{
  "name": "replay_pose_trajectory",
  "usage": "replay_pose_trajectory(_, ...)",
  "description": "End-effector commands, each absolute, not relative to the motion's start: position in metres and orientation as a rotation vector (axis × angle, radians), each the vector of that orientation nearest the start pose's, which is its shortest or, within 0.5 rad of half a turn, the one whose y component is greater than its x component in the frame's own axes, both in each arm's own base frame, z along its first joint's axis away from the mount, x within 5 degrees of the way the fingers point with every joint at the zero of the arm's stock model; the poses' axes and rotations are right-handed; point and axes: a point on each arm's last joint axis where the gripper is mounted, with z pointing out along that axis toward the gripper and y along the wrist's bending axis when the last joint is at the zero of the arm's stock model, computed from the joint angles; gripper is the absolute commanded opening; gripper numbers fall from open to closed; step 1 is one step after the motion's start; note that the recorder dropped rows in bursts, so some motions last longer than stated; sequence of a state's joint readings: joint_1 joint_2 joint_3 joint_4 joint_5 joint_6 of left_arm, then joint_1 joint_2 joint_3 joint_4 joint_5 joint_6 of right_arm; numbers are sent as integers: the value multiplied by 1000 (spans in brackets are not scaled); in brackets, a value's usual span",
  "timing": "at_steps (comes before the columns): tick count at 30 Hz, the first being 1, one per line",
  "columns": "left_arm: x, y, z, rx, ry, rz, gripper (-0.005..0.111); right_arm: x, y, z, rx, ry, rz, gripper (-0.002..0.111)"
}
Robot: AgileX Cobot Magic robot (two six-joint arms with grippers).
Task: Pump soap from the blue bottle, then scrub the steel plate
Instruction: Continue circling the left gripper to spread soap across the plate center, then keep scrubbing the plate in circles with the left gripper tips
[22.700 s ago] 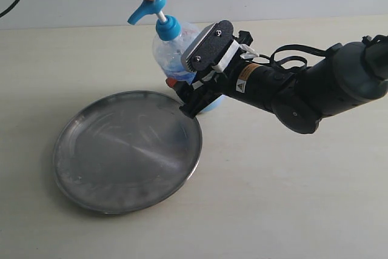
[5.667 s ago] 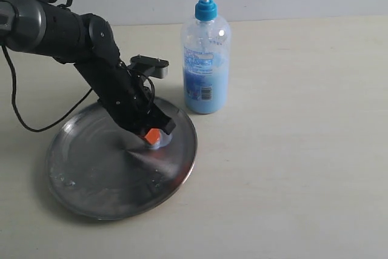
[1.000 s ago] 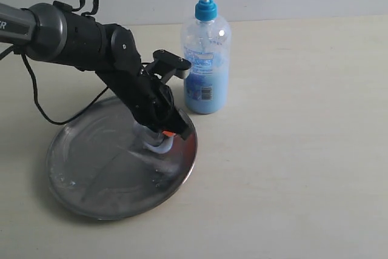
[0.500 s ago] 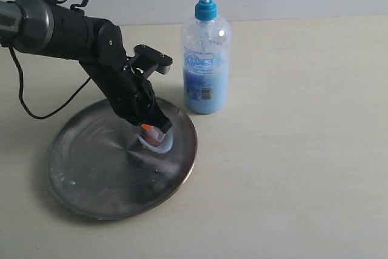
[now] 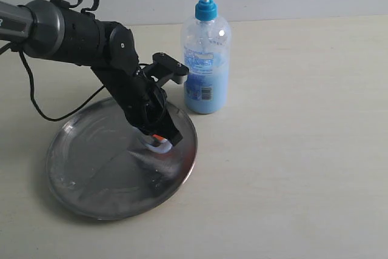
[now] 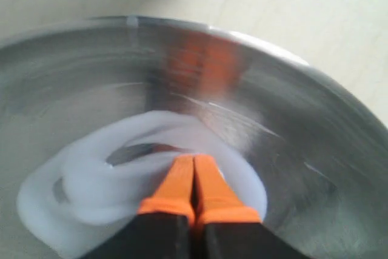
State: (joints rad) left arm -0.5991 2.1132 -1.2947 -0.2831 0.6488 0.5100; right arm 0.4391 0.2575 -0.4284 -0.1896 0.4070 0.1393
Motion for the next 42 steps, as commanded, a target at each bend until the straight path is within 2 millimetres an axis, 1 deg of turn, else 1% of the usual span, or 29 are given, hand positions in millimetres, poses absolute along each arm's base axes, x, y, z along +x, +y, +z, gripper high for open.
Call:
replay_pose_trajectory(1,327,-221,93,1180,2750,-247,1,60,20,304,-353,1673,226,0)
replay_pose_trajectory(3,332,-213,93,1128,2770,-240,1,60,20,304,-353,1673,226,0)
replay_pose_trajectory(4,337,-205,93,1079,2786,-238,1,60,20,304,-353,1673,226,0)
replay_pose_trajectory(7,344,-194,93,992,2811,-237,1,60,20,304,-353,1673,226,0)
replay_pose_trajectory(9,347,-189,93,964,2819,-235,1,60,20,304,-353,1673,226,0)
replay_pose_trajectory(11,346,-191,93,967,2820,-243,1,60,20,304,-353,1673,226,0)
replay_pose_trajectory(15,334,-211,93,1062,2790,-262,1,60,20,304,-353,1673,226,0)
replay_pose_trajectory(19,316,-236,93,1175,2755,-271,1,60,20,304,-353,1673,226,0)
replay_pose_trajectory(21,313,-240,93,1192,2748,-272,1,60,20,304,-353,1673,226,0)
replay_pose_trajectory(24,315,-237,93,1199,2745,-254,1,60,20,304,-353,1675,226,0)
replay_pose_trajectory(27,322,-228,93,1175,2750,-234,1,60,20,304,-353,1675,226,0)
replay_pose_trajectory(36,339,-200,92,1032,2808,-197,1,60,20,304,-353,1675,226,0)
replay_pose_trajectory(39,338,-199,92,1039,2822,-197,1,60,20,304,-353,1675,226,0)
replay_pose_trajectory(42,333,-206,92,1075,2827,-199,1,60,20,304,-353,1675,226,0)
